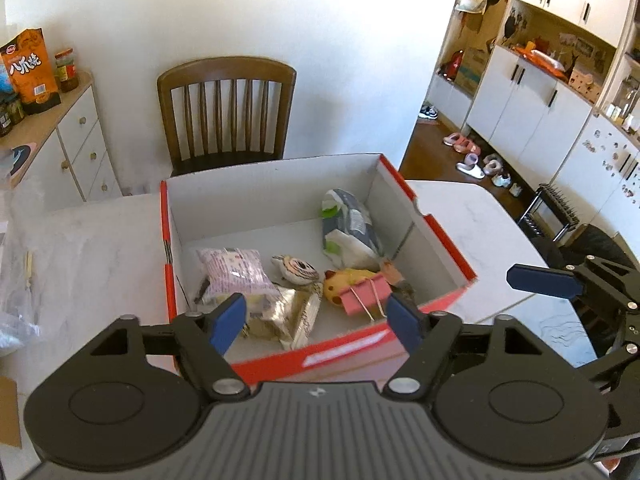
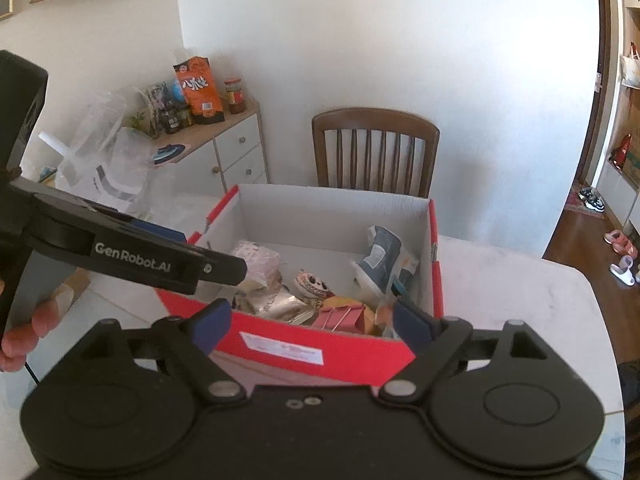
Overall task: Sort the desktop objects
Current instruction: 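Withdraw both grippers from the box toward the pink comb and white cable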
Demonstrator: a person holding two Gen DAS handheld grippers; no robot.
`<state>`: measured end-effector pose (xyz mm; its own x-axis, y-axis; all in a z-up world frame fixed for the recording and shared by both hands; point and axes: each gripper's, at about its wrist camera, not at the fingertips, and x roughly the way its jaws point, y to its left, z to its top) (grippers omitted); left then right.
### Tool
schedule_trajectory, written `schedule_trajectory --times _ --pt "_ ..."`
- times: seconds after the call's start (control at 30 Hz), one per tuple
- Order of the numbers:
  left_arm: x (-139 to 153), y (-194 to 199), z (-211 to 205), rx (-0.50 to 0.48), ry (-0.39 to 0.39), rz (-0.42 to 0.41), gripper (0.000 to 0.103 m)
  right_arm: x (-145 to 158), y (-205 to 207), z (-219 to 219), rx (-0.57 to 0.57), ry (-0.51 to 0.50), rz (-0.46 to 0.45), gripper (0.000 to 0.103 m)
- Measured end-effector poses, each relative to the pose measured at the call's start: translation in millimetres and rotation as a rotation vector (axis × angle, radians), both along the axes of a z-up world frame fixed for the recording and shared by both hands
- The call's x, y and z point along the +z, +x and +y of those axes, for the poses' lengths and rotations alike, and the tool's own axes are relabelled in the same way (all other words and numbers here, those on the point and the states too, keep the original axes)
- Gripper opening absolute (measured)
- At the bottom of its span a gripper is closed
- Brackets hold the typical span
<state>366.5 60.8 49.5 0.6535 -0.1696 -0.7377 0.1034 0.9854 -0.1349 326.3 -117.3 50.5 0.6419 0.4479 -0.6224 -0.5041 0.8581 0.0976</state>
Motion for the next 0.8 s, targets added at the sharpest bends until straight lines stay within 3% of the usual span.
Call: schedule_trajectory --times 0.3,0.7,0.8 --pt "11 -44 -7 -0.022 0.009 -0.051 0.081 9 -37 -15 -0.007 0.035 -0.002 0.095" --pt "4 -85 -16 -0.044 0.036 -0.076 0.084 1 -81 -34 -0.034 0.027 -0.031 0.099" --pt "-1 -93 -17 -0.048 0.036 -0.076 0.091 -7 -92 -39 -0.051 0.008 -0.032 0.099"
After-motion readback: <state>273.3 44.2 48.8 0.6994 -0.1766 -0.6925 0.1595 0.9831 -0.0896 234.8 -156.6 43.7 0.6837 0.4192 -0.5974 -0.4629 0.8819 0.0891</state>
